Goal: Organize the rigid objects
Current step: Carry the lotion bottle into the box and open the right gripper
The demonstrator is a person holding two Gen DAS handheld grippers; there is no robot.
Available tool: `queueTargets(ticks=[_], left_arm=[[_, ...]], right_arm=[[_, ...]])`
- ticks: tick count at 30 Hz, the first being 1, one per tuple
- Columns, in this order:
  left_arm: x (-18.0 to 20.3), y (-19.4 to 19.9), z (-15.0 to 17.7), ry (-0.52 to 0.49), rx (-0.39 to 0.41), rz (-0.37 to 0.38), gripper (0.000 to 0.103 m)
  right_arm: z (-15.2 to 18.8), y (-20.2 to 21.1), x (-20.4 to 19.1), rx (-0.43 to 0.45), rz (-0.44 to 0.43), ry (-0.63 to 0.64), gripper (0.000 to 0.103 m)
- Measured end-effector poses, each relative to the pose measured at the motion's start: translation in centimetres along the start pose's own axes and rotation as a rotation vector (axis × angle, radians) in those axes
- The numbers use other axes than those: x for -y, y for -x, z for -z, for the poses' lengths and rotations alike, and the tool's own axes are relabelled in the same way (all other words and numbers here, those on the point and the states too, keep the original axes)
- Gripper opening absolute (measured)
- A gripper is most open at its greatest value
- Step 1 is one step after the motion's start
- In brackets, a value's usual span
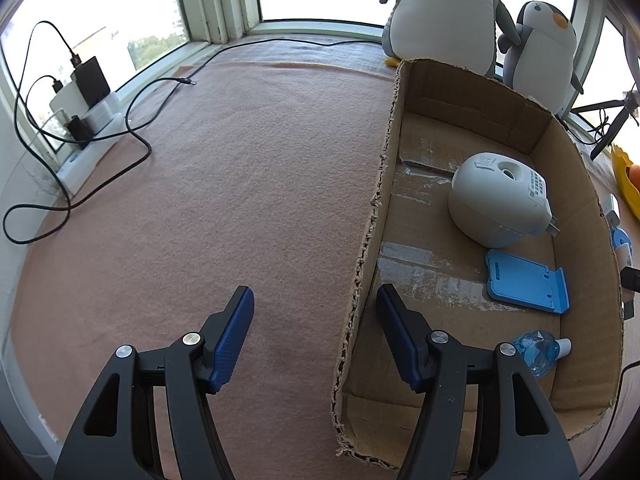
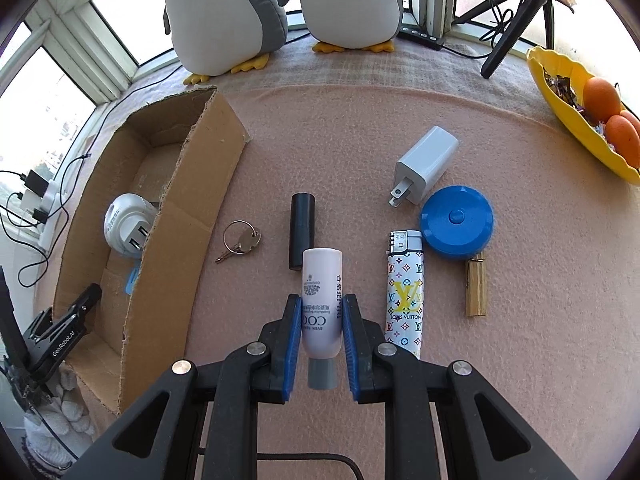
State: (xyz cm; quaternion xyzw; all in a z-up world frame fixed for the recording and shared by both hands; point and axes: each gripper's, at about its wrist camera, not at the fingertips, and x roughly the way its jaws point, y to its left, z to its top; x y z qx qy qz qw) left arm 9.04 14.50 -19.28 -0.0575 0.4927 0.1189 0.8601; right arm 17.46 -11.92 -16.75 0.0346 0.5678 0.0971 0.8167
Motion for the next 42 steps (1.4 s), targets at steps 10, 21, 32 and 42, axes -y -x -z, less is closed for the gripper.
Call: queueTargets(ticks=[10, 21, 32, 42], left_arm=[[0.0, 0.0, 0.0, 0.000, 0.000, 0.000, 0.064], [0.0, 0.0, 0.0, 0.000, 0.000, 0.000, 0.064], [0.0, 0.0, 0.0, 0.003, -0.001, 0.000, 0.064], [0.0, 0.0, 0.0, 0.003, 0.000, -0.001, 0.064]], right_arm=[[-0.6, 3.0, -5.3, 0.063, -0.076, 0.120, 0.018], [-0.4, 3.2, -12.1, 0.104, -0.115, 0.349, 0.018], [0.3, 1.2, -14.8, 0.081, -0.090, 0.455, 0.018], [1.0, 0.5, -15.8, 0.073, -0.053, 0.488, 0.037]])
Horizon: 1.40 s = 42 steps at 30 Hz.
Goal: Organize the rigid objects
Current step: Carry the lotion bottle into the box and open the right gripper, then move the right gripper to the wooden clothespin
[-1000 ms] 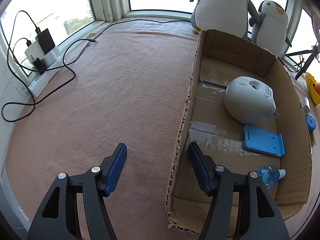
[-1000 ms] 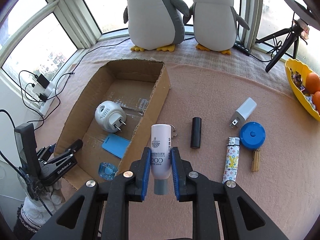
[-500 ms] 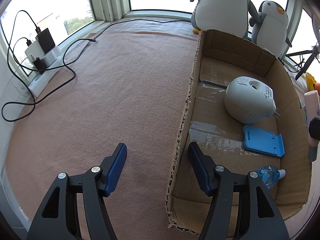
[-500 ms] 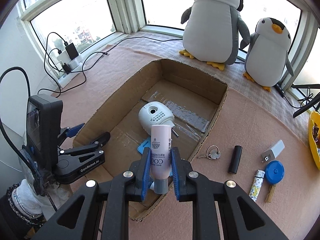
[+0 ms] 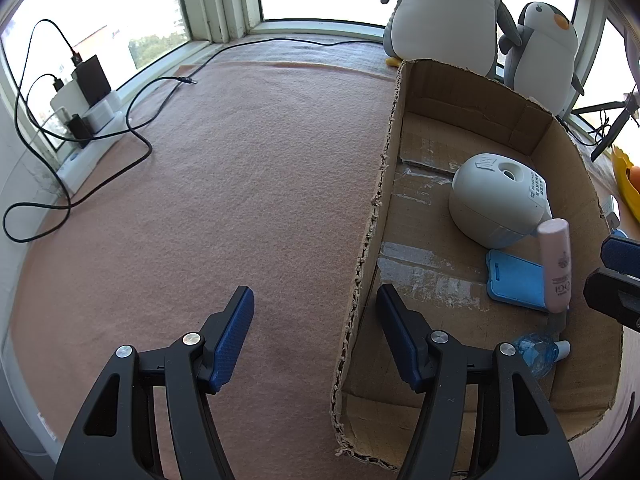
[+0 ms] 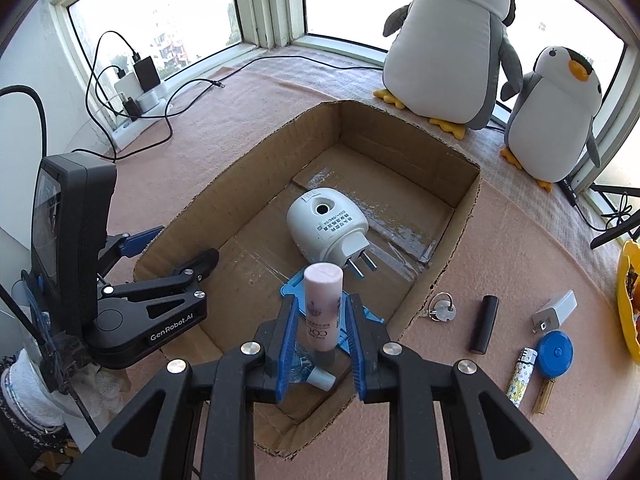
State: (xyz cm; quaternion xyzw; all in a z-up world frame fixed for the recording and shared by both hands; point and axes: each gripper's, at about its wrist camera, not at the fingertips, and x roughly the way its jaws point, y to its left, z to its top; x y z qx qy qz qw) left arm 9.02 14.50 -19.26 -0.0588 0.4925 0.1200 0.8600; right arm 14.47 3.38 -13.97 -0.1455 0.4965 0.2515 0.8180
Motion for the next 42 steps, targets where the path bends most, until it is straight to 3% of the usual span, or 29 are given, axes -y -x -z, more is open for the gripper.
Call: queueTargets(ticks=[2, 16, 28, 42], left_arm=[[0.0, 0.0, 0.0, 0.000, 0.000, 0.001, 0.064], [0.0, 0.0, 0.0, 0.000, 0.001, -0.001, 0.064], [0.0, 0.0, 0.0, -0.002, 0.002, -0.001, 0.064], [0.1, 0.1, 0.0, -0.002, 0.002, -0.002, 0.064]], right_arm=[[0.0, 0.3, -0.1, 0.017, 0.008, -0.001, 0.044], [1.1, 1.9, 3.1, 0.038, -0.016, -0.112, 0.045], [5.5, 5.6, 11.6, 0.093, 0.067, -0.330, 0.045], [10.6, 4.2, 20.7, 0.027, 0.154, -0.554, 0.045]])
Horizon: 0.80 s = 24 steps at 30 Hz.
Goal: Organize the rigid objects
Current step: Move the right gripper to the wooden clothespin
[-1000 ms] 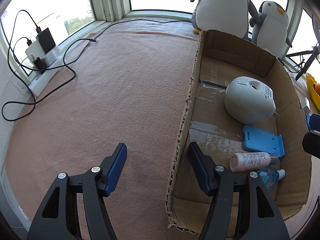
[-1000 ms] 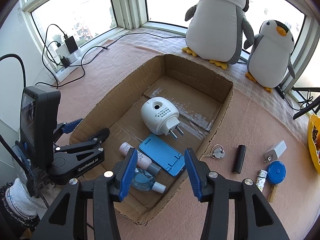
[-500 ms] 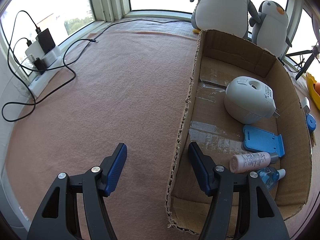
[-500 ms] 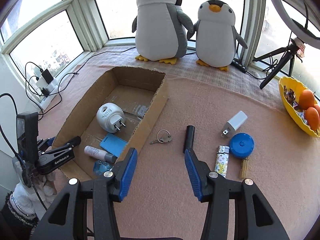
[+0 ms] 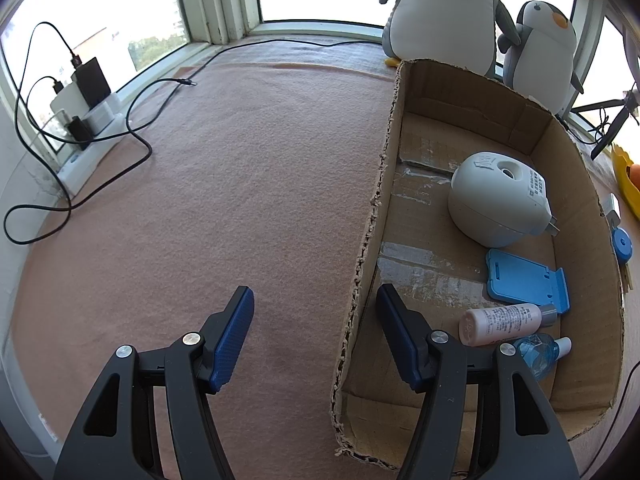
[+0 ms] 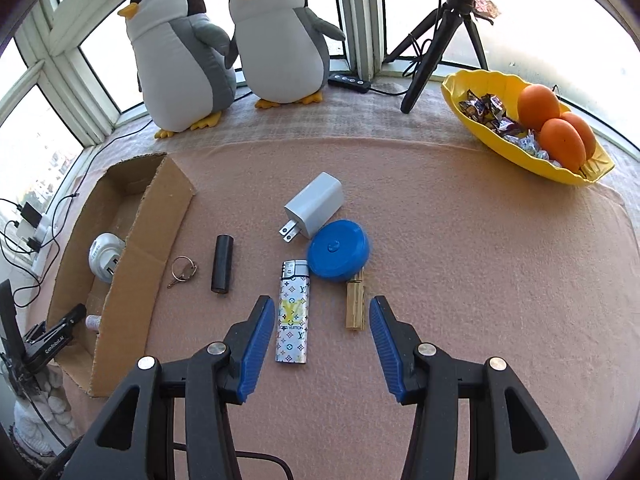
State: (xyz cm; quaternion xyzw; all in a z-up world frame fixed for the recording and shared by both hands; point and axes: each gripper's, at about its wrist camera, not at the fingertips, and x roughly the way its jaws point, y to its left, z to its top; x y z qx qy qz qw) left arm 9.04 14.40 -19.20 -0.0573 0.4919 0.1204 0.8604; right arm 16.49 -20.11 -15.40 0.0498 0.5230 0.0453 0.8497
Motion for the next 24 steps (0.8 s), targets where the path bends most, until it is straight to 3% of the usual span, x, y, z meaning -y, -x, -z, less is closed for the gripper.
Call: queueTargets(ticks=[5, 11, 20, 24], left_arm=[[0.0, 0.0, 0.0, 0.001, 0.000, 0.000, 0.064], [0.0, 0.0, 0.0, 0.001, -0.001, 0.000, 0.064], [-0.1, -0.1, 0.0, 0.004, -0.002, 0.000, 0.064], [-0.1, -0.1, 0.0, 0.004, -0.002, 0.000, 0.064]], right_arm=[[0.1, -1.4, 0.9, -0.030, 0.034, 0.008, 0.045], [-0.3, -3.3, 0.7, -0.067, 0.061, 0.043, 0.030], [-1.1, -4.7, -0.3, -0.097, 0.096, 0.093, 0.028], [-1.4, -5.3, -0.5, -0.113, 0.111, 0.110, 0.021]])
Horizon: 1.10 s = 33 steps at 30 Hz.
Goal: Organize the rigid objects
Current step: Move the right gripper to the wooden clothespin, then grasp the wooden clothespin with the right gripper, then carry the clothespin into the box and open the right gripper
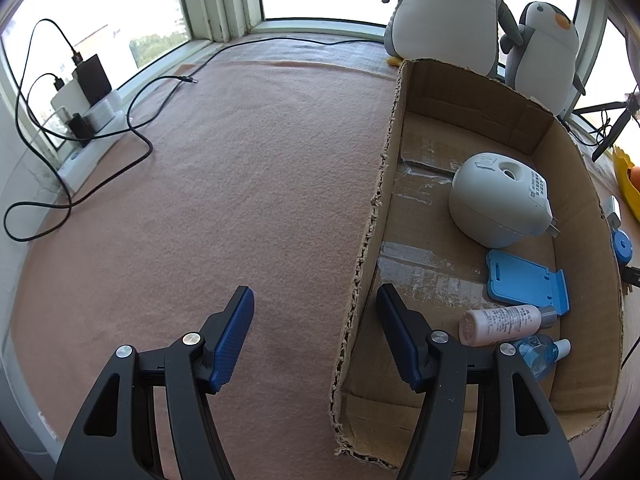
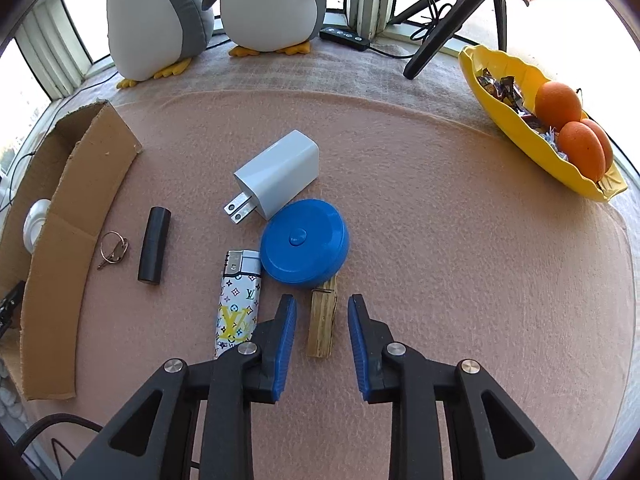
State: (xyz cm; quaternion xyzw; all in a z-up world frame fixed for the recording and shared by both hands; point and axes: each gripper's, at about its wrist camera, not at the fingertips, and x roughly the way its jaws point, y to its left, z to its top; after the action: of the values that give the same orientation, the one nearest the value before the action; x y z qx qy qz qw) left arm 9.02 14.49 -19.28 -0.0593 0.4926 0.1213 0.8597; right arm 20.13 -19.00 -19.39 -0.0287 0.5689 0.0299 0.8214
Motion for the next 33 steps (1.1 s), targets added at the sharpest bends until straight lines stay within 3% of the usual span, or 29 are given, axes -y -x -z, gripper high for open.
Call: queueTargets(ticks=[9, 19, 27, 33], left_arm=[[0.0, 0.0, 0.0, 0.000, 0.000, 0.000, 0.064], [0.0, 0.0, 0.0, 0.000, 0.000, 0.000, 0.064], [-0.1, 0.0, 0.0, -0.002, 0.001, 0.000, 0.064], [-0.1, 0.0, 0.0, -0.002, 0.001, 0.000, 0.064]], right_arm=[[-0.3, -0.7, 0.2, -0.015, 0.004, 0.002, 0.013], [1.0, 0.3, 1.9, -0.007, -0.004, -0.045, 0.012], [2.4, 1.9, 3.0, 0.021, -0.006, -0.070, 0.012], [2.5, 4.2, 1.7, 0.076, -0.038, -0.047, 0.012]])
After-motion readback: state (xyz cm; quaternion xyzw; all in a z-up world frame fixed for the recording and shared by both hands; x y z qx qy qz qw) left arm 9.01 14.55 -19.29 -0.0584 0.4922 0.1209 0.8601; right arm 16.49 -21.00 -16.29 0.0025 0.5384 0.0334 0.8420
